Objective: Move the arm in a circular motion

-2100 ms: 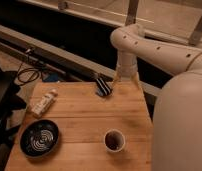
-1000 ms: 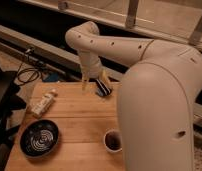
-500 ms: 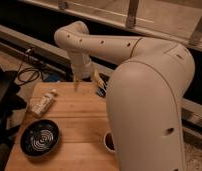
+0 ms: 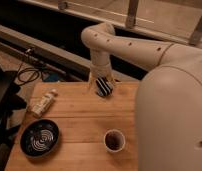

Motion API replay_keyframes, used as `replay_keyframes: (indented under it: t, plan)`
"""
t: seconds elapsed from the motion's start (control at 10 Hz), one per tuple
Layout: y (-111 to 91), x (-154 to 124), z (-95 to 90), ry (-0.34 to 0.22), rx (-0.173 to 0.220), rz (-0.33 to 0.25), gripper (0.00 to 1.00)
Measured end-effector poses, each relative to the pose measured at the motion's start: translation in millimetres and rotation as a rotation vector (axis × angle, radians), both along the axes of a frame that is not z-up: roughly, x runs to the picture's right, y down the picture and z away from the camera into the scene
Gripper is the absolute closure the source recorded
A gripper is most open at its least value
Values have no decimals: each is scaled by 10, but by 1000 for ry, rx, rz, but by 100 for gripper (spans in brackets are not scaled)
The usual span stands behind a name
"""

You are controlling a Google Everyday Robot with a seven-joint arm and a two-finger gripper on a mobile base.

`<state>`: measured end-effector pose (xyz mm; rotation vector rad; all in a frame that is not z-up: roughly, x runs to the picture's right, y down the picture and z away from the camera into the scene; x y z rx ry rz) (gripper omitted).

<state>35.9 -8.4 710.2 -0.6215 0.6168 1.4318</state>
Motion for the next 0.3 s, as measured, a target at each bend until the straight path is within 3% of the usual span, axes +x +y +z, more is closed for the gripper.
replay_keyframes:
  t: [0.3]
  plan:
    - [1,550,-31,20,20,65,22]
